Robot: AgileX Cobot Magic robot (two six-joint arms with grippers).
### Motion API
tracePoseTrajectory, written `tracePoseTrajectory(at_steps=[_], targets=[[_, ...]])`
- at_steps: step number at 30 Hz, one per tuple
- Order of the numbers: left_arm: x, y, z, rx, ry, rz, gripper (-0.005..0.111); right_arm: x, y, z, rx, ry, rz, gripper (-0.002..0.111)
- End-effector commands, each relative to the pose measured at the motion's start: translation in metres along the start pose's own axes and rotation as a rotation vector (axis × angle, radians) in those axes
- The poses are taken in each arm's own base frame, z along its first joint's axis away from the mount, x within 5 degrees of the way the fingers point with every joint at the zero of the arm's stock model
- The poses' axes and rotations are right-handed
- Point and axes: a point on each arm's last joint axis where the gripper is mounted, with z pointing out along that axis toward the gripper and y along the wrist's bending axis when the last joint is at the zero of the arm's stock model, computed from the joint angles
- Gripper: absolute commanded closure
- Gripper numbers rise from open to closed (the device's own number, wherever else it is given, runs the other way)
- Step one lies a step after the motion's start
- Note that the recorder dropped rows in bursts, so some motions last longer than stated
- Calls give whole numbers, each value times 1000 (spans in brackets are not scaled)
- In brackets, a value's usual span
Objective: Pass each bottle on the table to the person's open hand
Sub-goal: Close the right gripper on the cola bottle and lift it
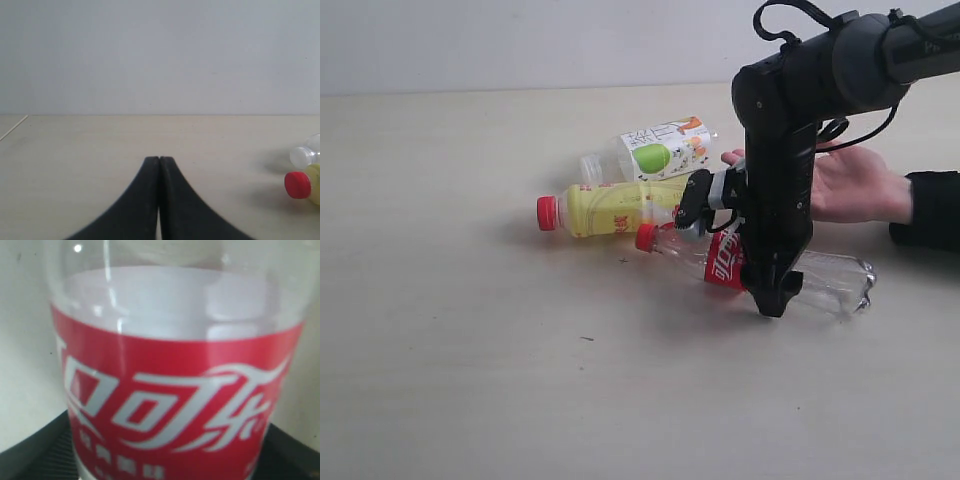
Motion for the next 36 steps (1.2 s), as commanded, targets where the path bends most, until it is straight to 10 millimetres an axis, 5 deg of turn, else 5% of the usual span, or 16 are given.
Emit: tracePoseTrajectory(at_steps=[1, 7, 10, 20, 24, 32, 36], targets=[[0, 0, 0, -1, -6, 1, 105, 0, 0, 0, 5, -1, 4, 39], [0, 0, 0, -1, -6, 1, 105, 7, 4, 0, -39, 78, -8, 92], [0, 0, 0, -1, -6, 1, 105, 9, 3, 0, -33, 99, -17, 108], [0, 0, 0, -1, -6, 1, 105, 15, 5, -5, -45, 150, -26, 108], [0, 0, 0, -1, -6, 1, 105, 24, 8, -34, 7, 135, 6, 108], [0, 0, 0, -1, -6, 1, 105, 61, 24, -129, 248, -72, 351, 108], [0, 0, 0, -1, -6, 1, 105, 82, 11, -145, 414, -69, 613, 108]])
